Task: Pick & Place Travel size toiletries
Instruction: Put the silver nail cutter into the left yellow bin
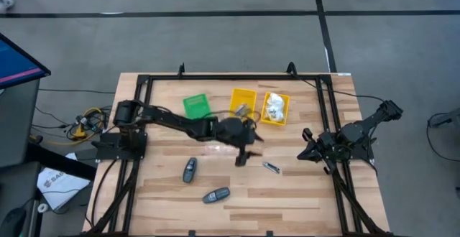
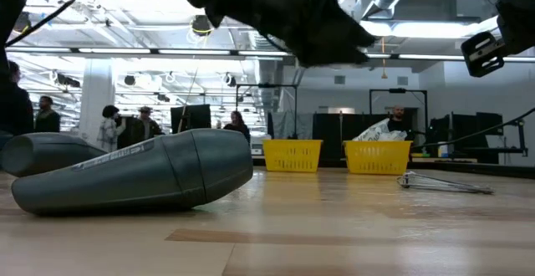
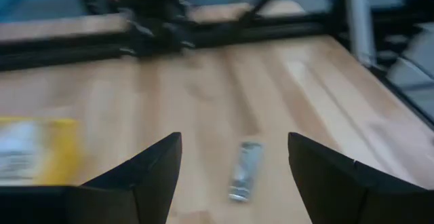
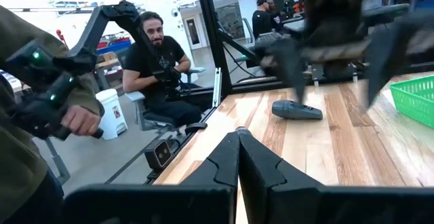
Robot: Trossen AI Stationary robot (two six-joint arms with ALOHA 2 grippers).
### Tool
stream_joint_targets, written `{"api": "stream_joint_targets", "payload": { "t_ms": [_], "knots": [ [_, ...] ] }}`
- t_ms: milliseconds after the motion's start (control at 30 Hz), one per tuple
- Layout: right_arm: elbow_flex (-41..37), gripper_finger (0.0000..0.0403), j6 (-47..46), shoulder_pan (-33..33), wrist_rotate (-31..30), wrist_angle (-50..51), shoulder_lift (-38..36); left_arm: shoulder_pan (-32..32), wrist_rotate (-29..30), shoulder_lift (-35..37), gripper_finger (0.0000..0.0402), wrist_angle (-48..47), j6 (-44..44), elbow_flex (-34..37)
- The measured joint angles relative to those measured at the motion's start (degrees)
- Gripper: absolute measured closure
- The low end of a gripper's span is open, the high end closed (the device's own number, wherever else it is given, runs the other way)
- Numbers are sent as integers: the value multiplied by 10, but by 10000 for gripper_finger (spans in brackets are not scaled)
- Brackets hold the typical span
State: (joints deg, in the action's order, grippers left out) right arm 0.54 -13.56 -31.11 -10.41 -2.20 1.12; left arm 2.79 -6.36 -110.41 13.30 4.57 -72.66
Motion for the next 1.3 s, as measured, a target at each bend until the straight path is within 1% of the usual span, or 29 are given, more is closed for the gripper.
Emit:
{"api": "stream_joint_targets", "payload": {
  "t_ms": [133, 200, 267, 467, 567, 700, 1000, 1067, 1133, 1200, 1300],
  "knots": [
    [0, 403, 0, 0, 0, 0, 0, 16, -44, -46, 134, 51, 18, -3],
    [0, 403, 0, 0, 0, 0, 0, 18, -47, -72, 131, 54, 21, -16],
    [0, 403, 0, 0, 0, 0, 0, 18, -54, -103, 127, 59, 21, -35],
    [0, 403, 0, 0, 0, 0, 0, 17, -106, -193, 122, 72, 40, -121],
    [0, 403, 0, 0, 0, 0, 0, 18, -113, -233, 122, 68, 42, -156],
    [0, 403, 0, 0, 0, 0, 0, 18, -118, -271, 122, 71, 42, -186],
    [0, 403, 0, 0, 0, 0, 0, 17, -119, -310, 124, 72, 41, -187],
    [0, 403, 0, 0, 0, 0, 0, 18, -117, -310, 131, 64, 43, -187],
    [0, 403, 0, 0, 0, 0, 0, 18, -115, -310, 148, 61, 44, -186],
    [0, 403, 0, 0, 0, 0, 0, 18, -114, -310, 173, 59, 44, -186],
    [0, 403, 0, 0, 0, 0, 0, 18, -102, -310, 221, 56, 46, -186]
  ]
}}
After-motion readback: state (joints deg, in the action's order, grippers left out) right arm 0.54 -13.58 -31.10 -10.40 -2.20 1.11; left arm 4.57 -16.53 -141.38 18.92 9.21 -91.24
